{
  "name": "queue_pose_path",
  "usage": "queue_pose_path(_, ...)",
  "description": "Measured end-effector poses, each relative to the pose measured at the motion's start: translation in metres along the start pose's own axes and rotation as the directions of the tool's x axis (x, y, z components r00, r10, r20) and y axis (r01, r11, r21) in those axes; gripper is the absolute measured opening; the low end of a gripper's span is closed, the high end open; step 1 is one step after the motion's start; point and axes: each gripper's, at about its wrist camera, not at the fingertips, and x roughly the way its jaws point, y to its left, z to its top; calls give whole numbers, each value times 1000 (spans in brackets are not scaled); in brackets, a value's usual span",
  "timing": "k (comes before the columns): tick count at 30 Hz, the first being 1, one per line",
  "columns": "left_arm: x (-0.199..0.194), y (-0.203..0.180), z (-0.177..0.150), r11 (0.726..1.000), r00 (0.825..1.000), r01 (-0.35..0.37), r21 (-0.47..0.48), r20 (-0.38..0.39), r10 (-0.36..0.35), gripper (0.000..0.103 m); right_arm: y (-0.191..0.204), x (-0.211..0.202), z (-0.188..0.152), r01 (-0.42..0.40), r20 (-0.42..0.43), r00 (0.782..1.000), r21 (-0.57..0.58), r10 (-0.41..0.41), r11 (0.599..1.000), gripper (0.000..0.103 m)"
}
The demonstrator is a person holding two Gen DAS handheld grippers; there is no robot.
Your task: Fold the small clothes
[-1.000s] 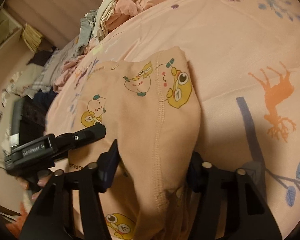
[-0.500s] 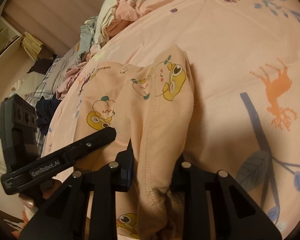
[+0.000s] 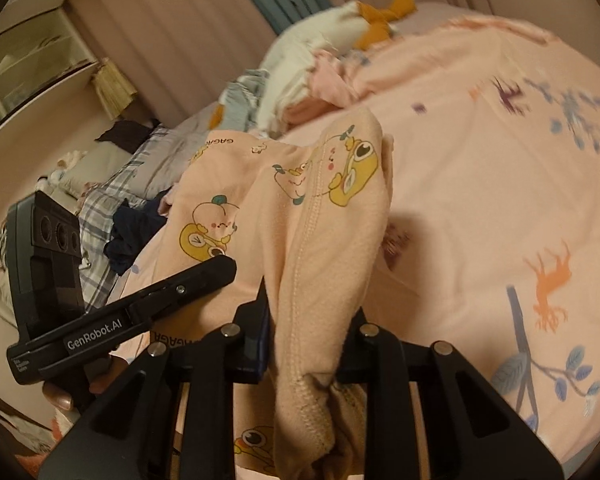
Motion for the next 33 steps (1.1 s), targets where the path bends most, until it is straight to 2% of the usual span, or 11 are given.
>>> queue_pose_path(6, -35, 13, 13, 1000, 998, -13, -9, 61, 14, 33, 42, 0, 15, -11, 22, 1000, -82, 13, 997, 24)
queue_pose_path(13, -75, 49, 30, 998, 992, -36, -54, 121, 43, 33, 101, 16, 34, -45, 24, 998, -162, 50, 986, 25)
queue_pose_path(20, -106, 79, 52, 995, 981, -94, -42, 167, 99, 33, 151, 39, 52, -89, 33, 995, -223, 98, 971, 25)
queue_pose_path(24, -83, 114, 59, 991, 986, -106, -83, 122, 116, 33, 159, 76, 57, -98, -5, 995, -209, 99, 973, 25)
queue_pose_path(29, -32, 150, 46, 979, 984, -177, -101, 12, 179, 33, 149, 142, 42, -49, -109, 994, -251, 22, 967, 25)
queue_pose_path(33, 27, 199, 15, 966, 982, -166, -199, -126, 142, 33, 113, 203, 15, -41, -253, 968, -171, -3, 984, 26)
